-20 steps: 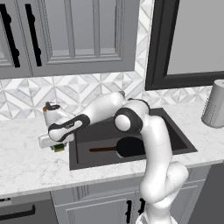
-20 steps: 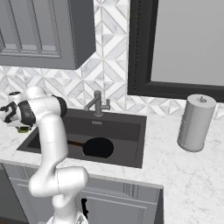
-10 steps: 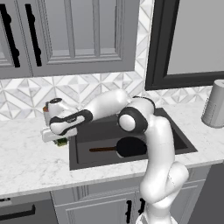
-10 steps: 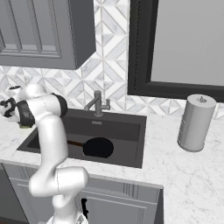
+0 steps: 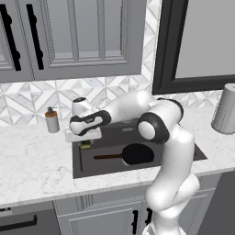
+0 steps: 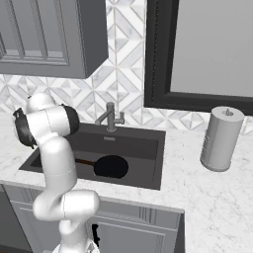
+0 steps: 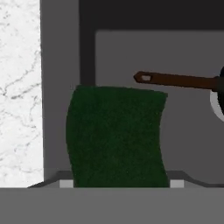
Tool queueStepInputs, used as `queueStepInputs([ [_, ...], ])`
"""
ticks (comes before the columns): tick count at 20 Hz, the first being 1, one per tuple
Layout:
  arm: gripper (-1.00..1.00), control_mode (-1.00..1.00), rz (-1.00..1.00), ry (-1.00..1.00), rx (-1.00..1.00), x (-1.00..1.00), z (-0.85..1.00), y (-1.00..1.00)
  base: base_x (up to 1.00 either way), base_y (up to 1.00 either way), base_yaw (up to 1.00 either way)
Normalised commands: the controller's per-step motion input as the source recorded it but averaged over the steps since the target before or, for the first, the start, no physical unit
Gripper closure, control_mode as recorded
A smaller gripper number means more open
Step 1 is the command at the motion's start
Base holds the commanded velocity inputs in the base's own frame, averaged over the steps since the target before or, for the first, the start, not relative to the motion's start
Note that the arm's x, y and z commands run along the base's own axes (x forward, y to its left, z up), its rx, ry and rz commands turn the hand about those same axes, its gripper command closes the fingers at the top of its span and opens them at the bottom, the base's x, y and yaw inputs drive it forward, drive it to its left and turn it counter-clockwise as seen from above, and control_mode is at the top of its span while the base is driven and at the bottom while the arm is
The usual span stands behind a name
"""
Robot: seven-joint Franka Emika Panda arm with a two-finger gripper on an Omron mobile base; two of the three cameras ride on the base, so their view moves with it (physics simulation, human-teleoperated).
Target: Pick the pan and sponge and place them into the sink. Then turn on the water.
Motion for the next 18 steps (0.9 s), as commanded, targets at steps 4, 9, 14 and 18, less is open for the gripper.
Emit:
queueStepInputs([
  [4, 1.00, -1.00, -0.22, 0.03, 0.00, 0.00, -0.08, -1.00, 0.00, 0.00, 0.00],
  [9, 1.00, -1.00, -0.18, 0.01, 0.00, 0.00, -0.24, -1.00, 0.00, 0.00, 0.00],
  [14, 1.00, -1.00, -0.08, 0.00, -0.05, 0.00, -0.53, -0.88, 0.00, 0.00, 0.00],
  [18, 1.00, -1.00, 0.00, 0.00, -0.11, 0.01, -0.68, -0.37, 0.00, 0.00, 0.00],
])
